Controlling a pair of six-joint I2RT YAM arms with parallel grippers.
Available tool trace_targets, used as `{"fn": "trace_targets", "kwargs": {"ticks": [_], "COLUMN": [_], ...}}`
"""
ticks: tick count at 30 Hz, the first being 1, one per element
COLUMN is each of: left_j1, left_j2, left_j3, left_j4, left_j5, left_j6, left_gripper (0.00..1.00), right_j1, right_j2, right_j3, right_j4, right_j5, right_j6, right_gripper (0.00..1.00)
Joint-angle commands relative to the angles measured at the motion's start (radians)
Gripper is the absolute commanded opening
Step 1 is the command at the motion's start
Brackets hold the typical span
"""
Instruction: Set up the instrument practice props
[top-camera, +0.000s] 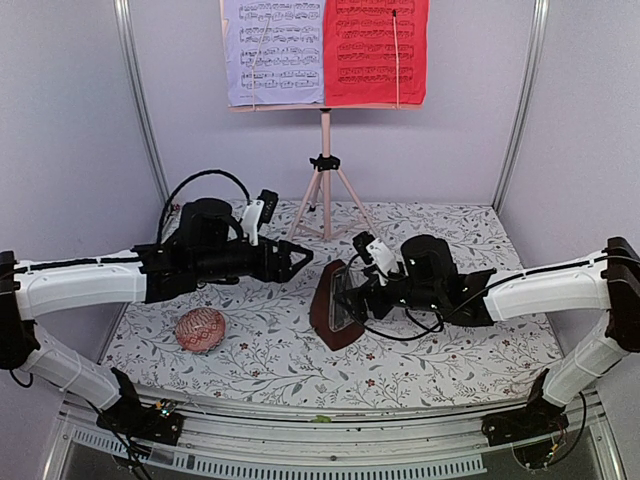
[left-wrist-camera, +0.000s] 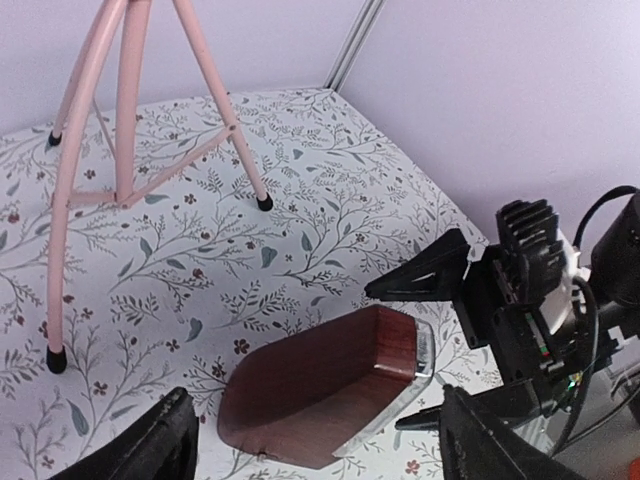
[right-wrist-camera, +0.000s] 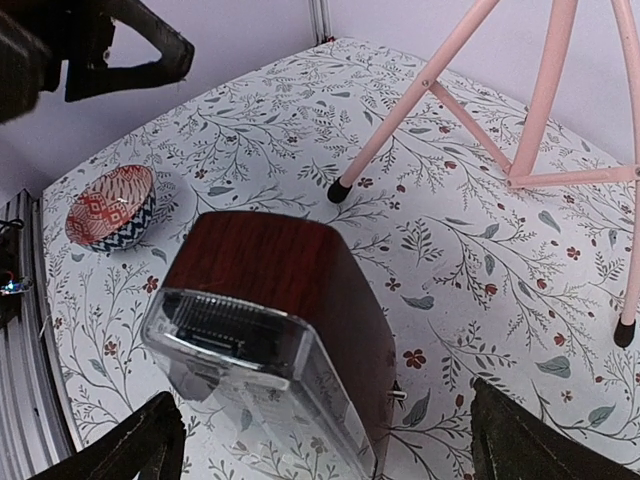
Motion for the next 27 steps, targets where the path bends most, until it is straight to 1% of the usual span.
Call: {"fn": "trace_targets", "kwargs": {"ticks": [1, 5, 9, 12, 16, 17, 23, 25, 27], "left_j1": [0.03, 0.04, 0.047, 0.049, 0.049, 0.049, 0.049, 0.048, 0.05], "left_j2": [-0.006, 0.002, 0.029, 0.036, 0.04, 0.046, 0.071, 0.068, 0.066], "left_j3": [0.059, 0.096, 0.13, 0.136, 0.139, 0.142, 0.116, 0.081, 0.047], "left_j4": [-0.017, -0.027, -0.038, -0.015, 0.011, 0.01, 0.008, 0.055, 0.095], "left_j5": [0.044, 0.051, 0.075, 0.099, 0.159, 0.186, 0.352, 0.393, 0.428], "left_j6": [0.114, 0.178, 0.251, 0.319, 0.442, 0.476, 0.653, 0.691, 0.719], "left_gripper": [0.87, 0.94, 0.95, 0.95, 0.96, 0.95, 0.96, 0.96, 0.96], "right_j1": [0.015, 0.018, 0.019, 0.018, 0.017, 0.015, 0.01, 0.008, 0.007], "right_j2": [0.038, 0.066, 0.092, 0.106, 0.09, 0.085, 0.048, 0.027, 0.013], "right_j3": [0.055, 0.071, 0.08, 0.086, 0.07, 0.065, 0.031, 0.02, 0.014], "right_j4": [0.026, 0.029, 0.034, 0.029, 0.031, 0.03, 0.028, 0.028, 0.026], "right_j5": [0.026, 0.036, 0.042, 0.035, -0.004, -0.023, -0.197, -0.257, -0.304], "right_j6": [-0.034, -0.039, -0.037, -0.045, -0.074, -0.113, -0.2, -0.217, -0.22], "right_gripper": [1.0, 1.0, 0.97, 0.92, 0.77, 0.73, 0.5, 0.46, 0.45]}}
